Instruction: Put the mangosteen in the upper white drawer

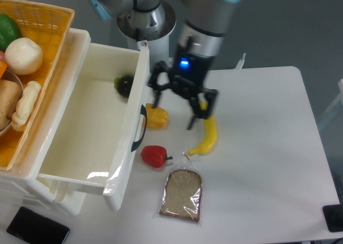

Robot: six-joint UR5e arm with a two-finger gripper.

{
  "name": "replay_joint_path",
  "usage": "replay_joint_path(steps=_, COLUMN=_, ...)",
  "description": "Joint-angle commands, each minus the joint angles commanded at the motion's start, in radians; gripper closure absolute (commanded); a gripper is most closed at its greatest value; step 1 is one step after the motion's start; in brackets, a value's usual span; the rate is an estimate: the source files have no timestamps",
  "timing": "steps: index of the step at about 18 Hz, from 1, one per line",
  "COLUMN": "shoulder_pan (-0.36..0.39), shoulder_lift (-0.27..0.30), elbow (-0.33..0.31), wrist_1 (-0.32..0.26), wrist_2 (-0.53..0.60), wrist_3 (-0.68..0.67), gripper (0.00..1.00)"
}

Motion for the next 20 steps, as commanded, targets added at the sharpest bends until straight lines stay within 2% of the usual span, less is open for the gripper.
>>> replay_joint_path(steps=4, shoulder_pan=0.052, shoulder_lift=-0.097, elbow=0.000, wrist_1=0.015, wrist_2=0.030, wrist_3=0.029, gripper=0.00)
replay_joint_path(steps=6, shoulder_pan=0.072, shoulder_lift=-0.126, elbow=0.000, wrist_1=0.018, wrist_2=0.107, wrist_3=0.096, gripper=0.00)
replay_joint_path(steps=12, shoulder_pan=0.069, shoulder_lift=-0.219, elbow=0.018, wrist_1=0.021, wrist_2=0.403, wrist_3=0.303, gripper=0.00)
replay_joint_path(steps=16, shoulder_pan=0.057, shoulder_lift=-0.290, elbow=0.078, wrist_1=0.023, wrist_2=0.422, wrist_3=0.448, gripper=0.00)
replay_joint_path(steps=20, shoulder_pan=0.055, shoulder_lift=-0.310, elbow=0.077, wrist_1=0.025, wrist_2=0.442, wrist_3=0.456, gripper=0.00)
